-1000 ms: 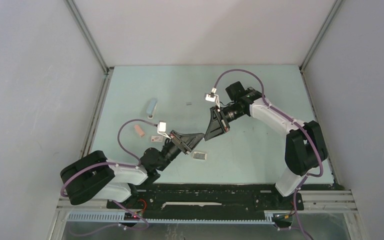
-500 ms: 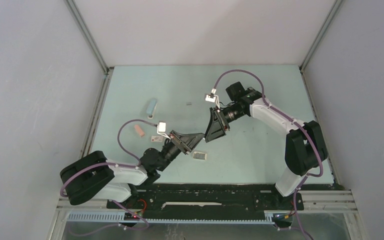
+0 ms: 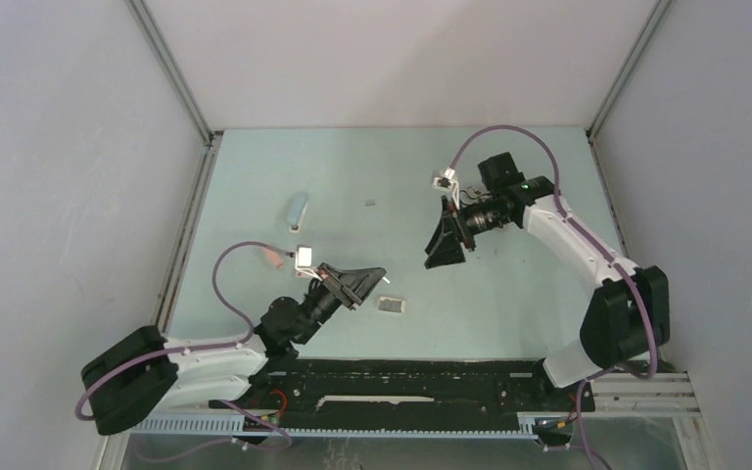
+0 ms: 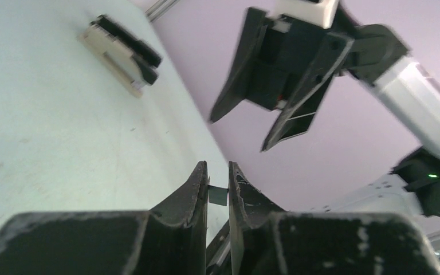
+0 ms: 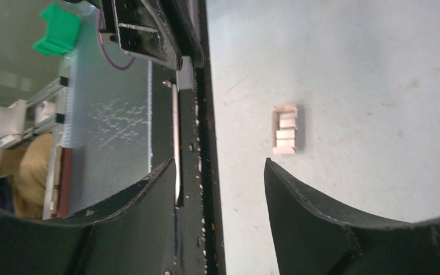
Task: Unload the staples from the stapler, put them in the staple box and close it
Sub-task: Pick up the staple from the center of the board, then place the staple in the staple box.
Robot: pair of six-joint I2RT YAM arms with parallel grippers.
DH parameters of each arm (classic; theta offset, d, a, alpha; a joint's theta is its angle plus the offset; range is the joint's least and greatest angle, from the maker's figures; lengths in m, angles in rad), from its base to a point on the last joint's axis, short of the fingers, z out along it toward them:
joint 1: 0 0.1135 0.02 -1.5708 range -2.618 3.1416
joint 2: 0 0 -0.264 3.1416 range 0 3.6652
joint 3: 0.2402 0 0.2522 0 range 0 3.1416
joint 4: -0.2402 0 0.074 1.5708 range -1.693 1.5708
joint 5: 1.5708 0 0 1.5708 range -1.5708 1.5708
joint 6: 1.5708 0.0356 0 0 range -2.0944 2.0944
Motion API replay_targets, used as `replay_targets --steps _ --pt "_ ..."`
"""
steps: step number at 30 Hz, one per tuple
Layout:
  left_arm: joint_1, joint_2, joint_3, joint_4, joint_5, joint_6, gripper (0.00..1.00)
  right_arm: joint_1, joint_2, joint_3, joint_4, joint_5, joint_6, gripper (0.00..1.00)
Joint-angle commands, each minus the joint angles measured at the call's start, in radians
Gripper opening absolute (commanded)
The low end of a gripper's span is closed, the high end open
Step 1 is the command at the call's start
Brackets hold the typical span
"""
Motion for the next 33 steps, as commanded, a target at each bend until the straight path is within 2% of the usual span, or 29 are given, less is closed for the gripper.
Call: replay_targets --steps 1,5,10,22,33 --pt "-0.016 -0.124 0.082 -0.443 -0.045 0.089 0.1 -0.036 -0.105 -0.049 -0.025 0.091 -0.077 0.67" --pt "-0.034 -0.168 0.194 -0.779 -0.091 0.145 0.1 -0.036 -0.162 -0.085 -0.002 0.165 -0.084 0.67" --pt "-0.049 -0.106 0.321 -1.022 -0.13 0.192 0.11 -0.035 -0.192 -0.098 0.004 0.21 -0.09 0.66" --pt "-0.117 0.17 0.596 -1.298 -0.228 0.261 0.11 -0.033 -0.192 -0.106 -0.001 0.224 -0.104 0.67" --pt "-0.126 0.317 0.725 -1.383 -0.24 0.271 0.12 -0.034 -0.194 -0.106 -0.004 0.223 -0.105 0.66"
